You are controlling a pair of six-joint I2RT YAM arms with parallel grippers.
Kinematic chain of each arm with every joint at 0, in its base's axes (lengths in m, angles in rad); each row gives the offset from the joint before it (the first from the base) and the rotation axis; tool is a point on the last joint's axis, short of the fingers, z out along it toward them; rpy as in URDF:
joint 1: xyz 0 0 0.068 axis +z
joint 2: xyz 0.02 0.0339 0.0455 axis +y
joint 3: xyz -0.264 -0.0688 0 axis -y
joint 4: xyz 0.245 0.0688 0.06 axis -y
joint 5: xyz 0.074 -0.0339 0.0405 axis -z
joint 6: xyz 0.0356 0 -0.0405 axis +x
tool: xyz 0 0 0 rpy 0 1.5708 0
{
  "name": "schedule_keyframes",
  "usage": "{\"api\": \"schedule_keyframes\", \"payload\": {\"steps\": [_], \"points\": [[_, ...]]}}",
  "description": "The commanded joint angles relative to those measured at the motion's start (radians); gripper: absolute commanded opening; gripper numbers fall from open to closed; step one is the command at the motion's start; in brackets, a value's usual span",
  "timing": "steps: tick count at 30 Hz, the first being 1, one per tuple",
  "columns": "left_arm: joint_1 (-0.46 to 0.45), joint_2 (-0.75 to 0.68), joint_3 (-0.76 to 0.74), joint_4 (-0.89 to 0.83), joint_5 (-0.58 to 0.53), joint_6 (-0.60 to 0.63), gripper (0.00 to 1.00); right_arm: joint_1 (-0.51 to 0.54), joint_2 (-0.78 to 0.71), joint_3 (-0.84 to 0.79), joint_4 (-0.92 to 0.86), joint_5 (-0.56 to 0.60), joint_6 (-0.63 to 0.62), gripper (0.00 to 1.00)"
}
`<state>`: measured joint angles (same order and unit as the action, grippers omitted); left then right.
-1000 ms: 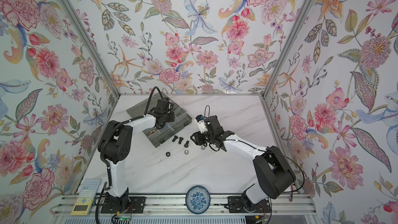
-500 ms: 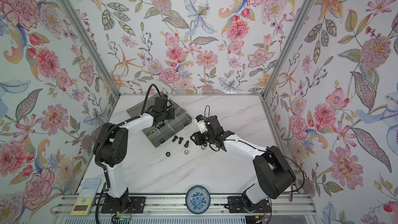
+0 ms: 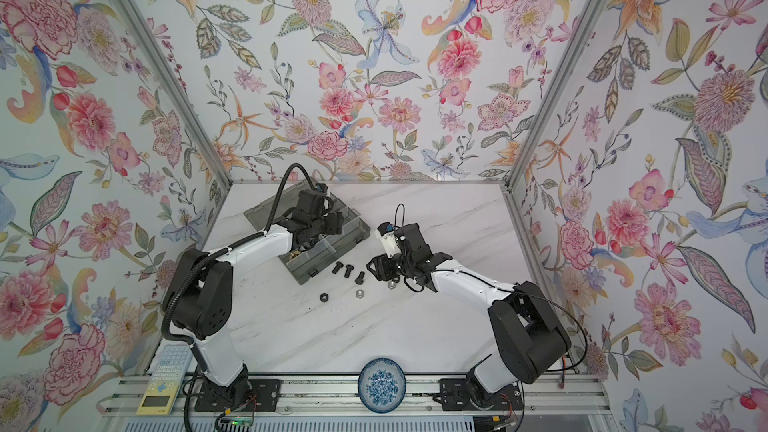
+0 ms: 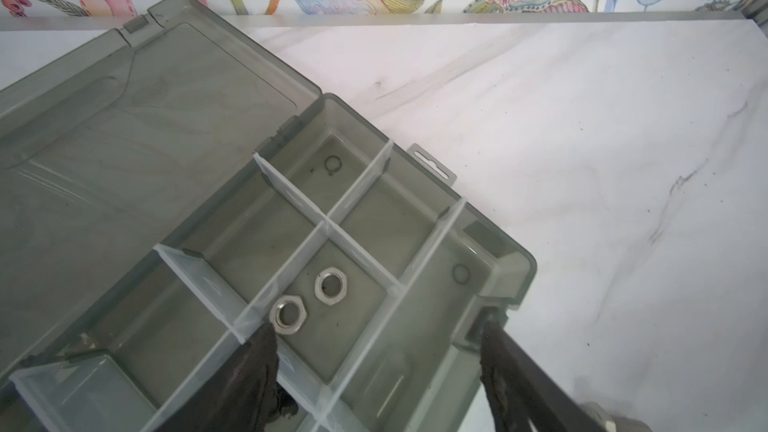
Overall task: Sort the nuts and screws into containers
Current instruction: 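Withdraw the left gripper from the box toward the next silver hex nut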
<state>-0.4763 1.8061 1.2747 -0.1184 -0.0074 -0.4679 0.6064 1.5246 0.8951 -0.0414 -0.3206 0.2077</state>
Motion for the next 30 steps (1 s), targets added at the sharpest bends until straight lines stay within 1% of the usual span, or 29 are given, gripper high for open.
{"api": "schedule_keyframes", "payload": {"steps": [1, 7, 13, 14, 15, 16, 20, 26, 30], "points": [[-0.038, -0.070, -0.077, -0.011, -0.033, -0.014, 0.80, 0.000, -0.026, -0.012, -0.022, 0.016, 0.004, 0.61], [-0.122, -0.189, -0.239, 0.025, -0.074, -0.099, 0.82, -0.008, -0.043, -0.007, -0.040, 0.021, -0.018, 0.64], [-0.269, -0.286, -0.342, 0.036, -0.139, -0.226, 0.88, -0.029, -0.077, -0.024, -0.046, 0.037, -0.028, 0.65], [-0.291, -0.286, -0.350, 0.033, -0.149, -0.250, 0.89, -0.035, -0.084, -0.027, -0.047, 0.038, -0.030, 0.66], [-0.312, -0.285, -0.362, 0.031, -0.161, -0.277, 0.98, -0.041, -0.092, -0.033, -0.046, 0.038, -0.030, 0.66], [-0.328, -0.280, -0.374, 0.035, -0.167, -0.303, 0.99, -0.048, -0.099, -0.039, -0.046, 0.037, -0.031, 0.66], [-0.370, -0.256, -0.409, 0.070, -0.159, -0.369, 0.99, -0.064, -0.125, -0.059, -0.045, 0.036, -0.033, 0.67], [-0.409, -0.164, -0.379, 0.038, -0.154, -0.385, 0.99, -0.084, -0.157, -0.083, -0.045, 0.037, -0.033, 0.68], [-0.441, -0.095, -0.333, 0.008, -0.151, -0.392, 0.99, -0.097, -0.175, -0.096, -0.046, 0.037, -0.030, 0.69]]}}
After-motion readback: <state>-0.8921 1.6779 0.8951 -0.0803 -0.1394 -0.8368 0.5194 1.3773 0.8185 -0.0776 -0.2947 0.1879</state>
